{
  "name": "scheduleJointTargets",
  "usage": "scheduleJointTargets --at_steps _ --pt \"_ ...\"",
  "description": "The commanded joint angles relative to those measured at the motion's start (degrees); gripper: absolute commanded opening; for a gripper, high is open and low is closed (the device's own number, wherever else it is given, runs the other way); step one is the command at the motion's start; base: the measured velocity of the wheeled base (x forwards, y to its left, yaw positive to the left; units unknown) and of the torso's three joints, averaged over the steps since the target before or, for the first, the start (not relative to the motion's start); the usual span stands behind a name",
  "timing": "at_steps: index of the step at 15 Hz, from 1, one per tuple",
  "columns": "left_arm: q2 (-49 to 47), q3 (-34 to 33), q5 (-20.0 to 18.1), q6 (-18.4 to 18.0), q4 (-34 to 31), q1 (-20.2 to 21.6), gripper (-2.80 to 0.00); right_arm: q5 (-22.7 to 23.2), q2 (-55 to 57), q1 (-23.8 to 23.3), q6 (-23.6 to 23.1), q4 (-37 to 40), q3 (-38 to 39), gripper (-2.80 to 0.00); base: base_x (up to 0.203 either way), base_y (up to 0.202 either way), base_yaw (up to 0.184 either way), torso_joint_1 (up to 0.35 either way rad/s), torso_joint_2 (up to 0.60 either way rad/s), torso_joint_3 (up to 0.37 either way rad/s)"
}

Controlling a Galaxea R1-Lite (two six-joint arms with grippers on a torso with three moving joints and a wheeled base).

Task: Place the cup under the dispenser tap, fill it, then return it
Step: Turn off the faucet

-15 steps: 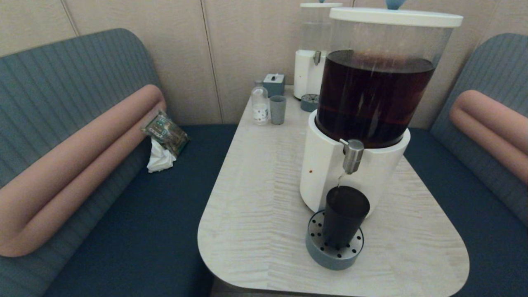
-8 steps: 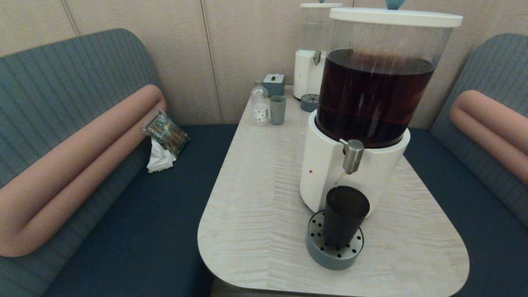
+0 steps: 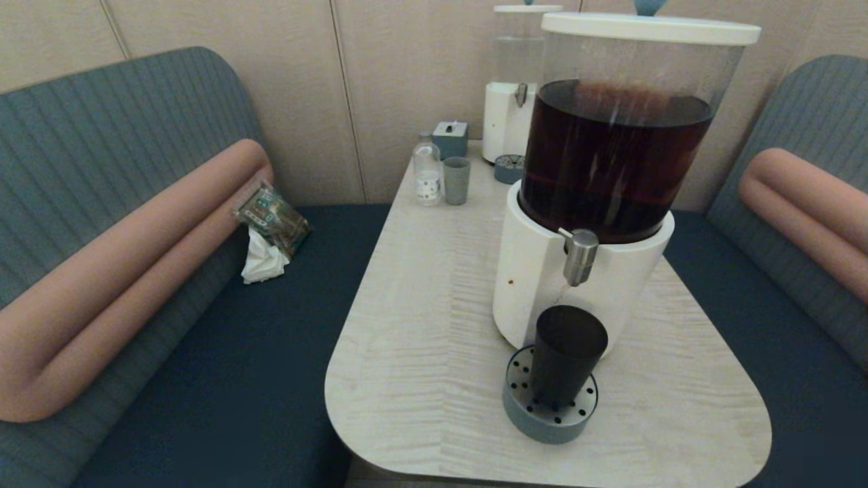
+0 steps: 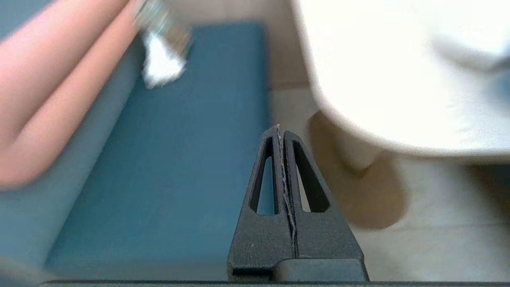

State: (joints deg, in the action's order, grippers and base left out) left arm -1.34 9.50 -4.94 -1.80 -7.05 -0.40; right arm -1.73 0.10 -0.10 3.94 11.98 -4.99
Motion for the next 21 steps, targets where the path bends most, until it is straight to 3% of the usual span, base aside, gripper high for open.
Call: scheduleJointTargets --at_steps 1,8,12,16,19,21 --pt "-6.93 10.98 -3.9 1.11 -3.44 -0.12 -2.8 -0.03 0.0 0.01 0.02 0.06 -0.02 -2.8 0.0 0.0 0.0 0.0 0.0 0.0" --pt "-51.75 38.35 -21.09 1.94 -4.9 -0.86 -2.8 -0.03 0.06 0.01 0.02 0.06 -0.02 -2.8 0.0 0.0 0.0 0.0 0.0 0.0" --pt "-78.14 55.4 -28.78 -2.54 -4.64 -3.48 -2.8 -0.03 0.08 0.01 0.02 0.06 -0.02 -2.8 0.0 0.0 0.0 0.0 0.0 0.0" --pt "-93.85 73.98 -28.39 -8.61 -5.51 -10.8 -2.8 -0.03 0.02 0.01 0.02 0.06 -0.02 -2.8 0.0 0.0 0.0 0.0 0.0 0.0" --pt "-98.92 81.18 -22.4 -12.78 -7.69 -16.45 -2.8 -0.03 0.08 0.01 0.02 0.06 -0.02 -2.8 0.0 0.0 0.0 0.0 0.0 0.0" --pt "-102.49 86.88 -20.42 -13.37 -10.33 -19.41 -2.8 -0.03 0.06 0.01 0.02 0.06 -0.02 -2.8 0.0 0.0 0.0 0.0 0.0 0.0"
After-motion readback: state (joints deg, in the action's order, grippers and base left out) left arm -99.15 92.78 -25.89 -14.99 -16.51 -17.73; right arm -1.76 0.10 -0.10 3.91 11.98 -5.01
